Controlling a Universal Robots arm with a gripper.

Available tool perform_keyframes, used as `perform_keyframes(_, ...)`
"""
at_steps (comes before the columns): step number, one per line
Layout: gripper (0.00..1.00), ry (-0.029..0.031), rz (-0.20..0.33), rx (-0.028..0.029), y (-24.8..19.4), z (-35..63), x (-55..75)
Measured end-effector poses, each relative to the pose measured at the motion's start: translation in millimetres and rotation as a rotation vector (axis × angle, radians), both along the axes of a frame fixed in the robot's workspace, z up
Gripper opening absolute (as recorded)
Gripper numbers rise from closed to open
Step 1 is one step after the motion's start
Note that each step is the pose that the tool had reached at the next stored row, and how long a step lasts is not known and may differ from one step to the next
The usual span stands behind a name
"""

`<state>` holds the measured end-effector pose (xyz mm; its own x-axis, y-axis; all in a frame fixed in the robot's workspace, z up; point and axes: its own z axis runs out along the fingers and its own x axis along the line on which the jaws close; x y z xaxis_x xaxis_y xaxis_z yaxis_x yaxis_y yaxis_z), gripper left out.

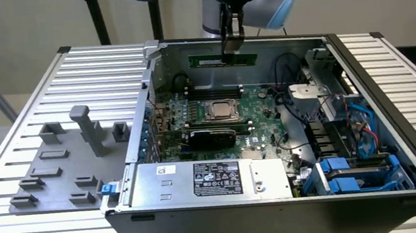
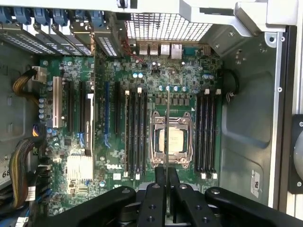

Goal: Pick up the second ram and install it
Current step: 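Pick up the second ram and move it above second insertion slot, then insert the second ram into the second slot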

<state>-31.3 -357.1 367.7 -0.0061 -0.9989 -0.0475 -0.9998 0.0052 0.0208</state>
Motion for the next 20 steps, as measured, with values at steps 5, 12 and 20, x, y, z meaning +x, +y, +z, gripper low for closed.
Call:
perform_keyframes(5,0.14,0.0023,0.000,0.0000,0.0,0.0,0.1)
perform_keyframes(12,0.14,0.0032,0.000,0.0000,0.0,0.0,0.1)
perform_keyframes(20,0.14,-0.0034,0.000,-0.0006,-0.5,-13.3,-1.9)
